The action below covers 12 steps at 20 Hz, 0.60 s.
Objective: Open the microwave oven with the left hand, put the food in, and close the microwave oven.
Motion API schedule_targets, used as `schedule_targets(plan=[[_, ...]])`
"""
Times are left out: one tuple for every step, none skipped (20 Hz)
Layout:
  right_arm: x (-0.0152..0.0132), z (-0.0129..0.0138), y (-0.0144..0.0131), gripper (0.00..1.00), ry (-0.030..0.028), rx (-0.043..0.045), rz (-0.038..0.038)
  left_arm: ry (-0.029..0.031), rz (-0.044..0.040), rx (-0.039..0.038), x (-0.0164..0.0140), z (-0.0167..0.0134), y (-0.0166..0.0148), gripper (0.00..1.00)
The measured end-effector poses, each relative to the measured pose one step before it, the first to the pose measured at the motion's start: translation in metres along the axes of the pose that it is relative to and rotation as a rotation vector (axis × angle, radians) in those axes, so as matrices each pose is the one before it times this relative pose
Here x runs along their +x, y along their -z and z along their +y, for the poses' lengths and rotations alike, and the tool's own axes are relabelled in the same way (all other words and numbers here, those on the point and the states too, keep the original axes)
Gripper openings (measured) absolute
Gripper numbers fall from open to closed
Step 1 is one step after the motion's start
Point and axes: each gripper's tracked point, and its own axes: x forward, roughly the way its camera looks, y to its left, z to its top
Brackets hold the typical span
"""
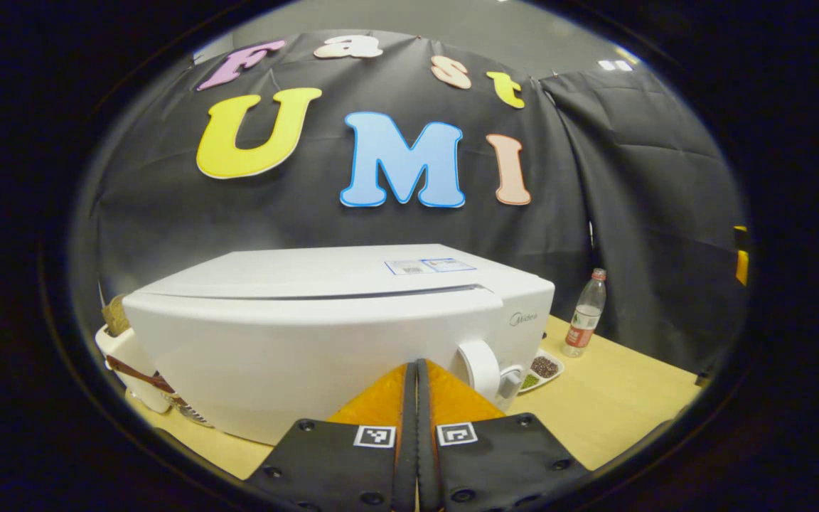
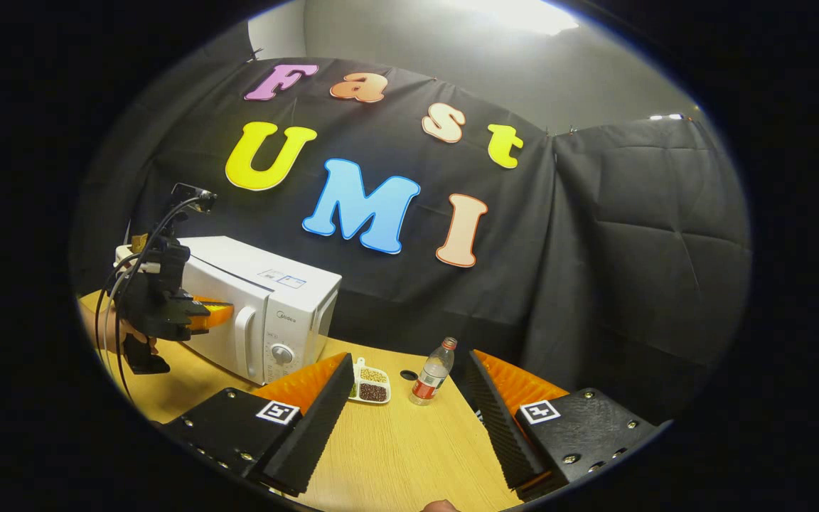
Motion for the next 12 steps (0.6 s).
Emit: schedule_targets(plan=[[-0.00053,-0.00007,0.00032,0.97,-0.0068,-0.00056,-0.00027,-0.01022,-0.00037,0.00754,0.00314,0.00059,-0.00052,0.07],[0.00006,-0.00006,0.00102,0.97,-0.00849,-0.00029,-0.00001,-0.03394,0.01534,0.01834,0.0051,0.00545,-0.00119,0.07],[-0.00102,0.00043,0.00089,0.97,-0.0094,0.00125,-0.00021,0.02328,0.00913,-0.02893,0.00331,-0.00934,0.00313,0.07],[-0.00203,-0.00068,-0.00007,0.97,-0.00661,0.00227,-0.00628,-0.0241,-0.00812,0.01087,-0.00479,-0.00135,-0.0049,0.07],[-0.00124,-0.00019,-0.00129,0.97,-0.00706,0.00442,-0.00601,-0.0176,0.00725,0.02761,-0.00047,0.00029,-0.00045,0.07],[-0.00142,0.00081,0.00076,0.97,-0.01221,0.00498,-0.00512,-0.0197,-0.00329,0.01602,-0.00397,0.00187,-0.00399,0.07],[-0.00205,-0.00032,-0.00009,0.97,-0.00894,0.00316,-0.00663,-0.00338,-0.01275,-0.00492,-0.00382,-0.00146,-0.00736,0.08],[-0.00134,-0.00171,-0.00206,0.97,-0.01055,0.00496,-0.00856,-0.00637,-0.01085,-0.0103,-0.0075,-0.00129,-0.00668,0.07],[-0.00215,-0.0011,-0.00104,0.97,-0.01157,0.00723,-0.00874,-0.01042,-0.00421,-0.00531,-0.00892,0.00011,-0.00391,0.08],[-0.00161,-0.00183,0.00019,0.97,-0.01249,0.00799,-0.00828,-0.01217,-0.00786,-0.00659,-0.01044,-0.00006,-0.00381,0.08],[-0.00154,-0.00093,-0.00111,0.97,-0.01417,0.00813,-0.00747,-0.01191,-0.01292,-0.00688,-0.01065,-0.00052,-0.00725,0.07],[-0.00146,-0.0005,-0.00006,0.97,-0.01716,0.00864,-0.0096,-0.01318,-0.01292,-0.00192,-0.01268,-0.00017,-0.00554,0.07]])
